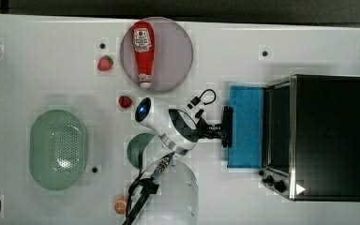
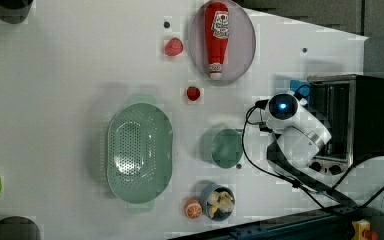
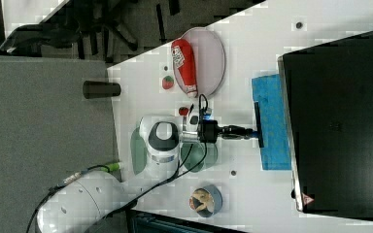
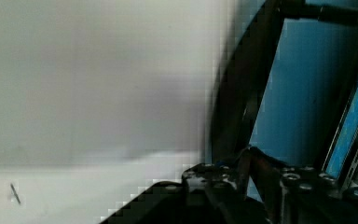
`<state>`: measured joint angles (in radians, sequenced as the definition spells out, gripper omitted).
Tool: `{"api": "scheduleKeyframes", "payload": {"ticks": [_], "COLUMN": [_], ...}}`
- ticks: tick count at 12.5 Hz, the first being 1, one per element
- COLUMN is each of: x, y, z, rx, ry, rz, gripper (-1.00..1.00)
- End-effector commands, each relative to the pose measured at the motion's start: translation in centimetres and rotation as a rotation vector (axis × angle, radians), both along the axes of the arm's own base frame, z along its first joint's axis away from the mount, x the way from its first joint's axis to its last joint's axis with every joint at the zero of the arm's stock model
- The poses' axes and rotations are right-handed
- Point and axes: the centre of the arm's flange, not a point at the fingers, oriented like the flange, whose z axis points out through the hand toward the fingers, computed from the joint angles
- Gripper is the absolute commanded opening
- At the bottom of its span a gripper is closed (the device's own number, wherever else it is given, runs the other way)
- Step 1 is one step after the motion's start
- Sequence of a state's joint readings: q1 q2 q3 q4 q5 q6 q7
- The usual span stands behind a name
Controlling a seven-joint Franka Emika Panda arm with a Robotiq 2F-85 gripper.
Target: Flap open oven.
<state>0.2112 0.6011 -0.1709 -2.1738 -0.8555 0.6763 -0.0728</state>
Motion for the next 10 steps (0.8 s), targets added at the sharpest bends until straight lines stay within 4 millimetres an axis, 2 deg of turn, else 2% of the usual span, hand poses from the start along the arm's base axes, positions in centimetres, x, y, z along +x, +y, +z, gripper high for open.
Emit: {"api": "scheduleKeyframes", "payload": {"ticks": [1,3,5,7,10], "x": [3.7,4.6,5.8,6.8,7.6], "y": [-0.1,0.1,0.7,0.9,1.0], "z": [4.5,6.9,10.1,14.3,21.8], "rx": [0.023,0.098,0.222,0.341,0.559], "ry": [-0.183,-0.249,-0.342,-0.430,-0.551], "rz": [-0.101,-0.183,-0.314,-0.488,-0.769], "gripper": [-0.65,-0.65,-0.65,-0.65,-0.65]}}
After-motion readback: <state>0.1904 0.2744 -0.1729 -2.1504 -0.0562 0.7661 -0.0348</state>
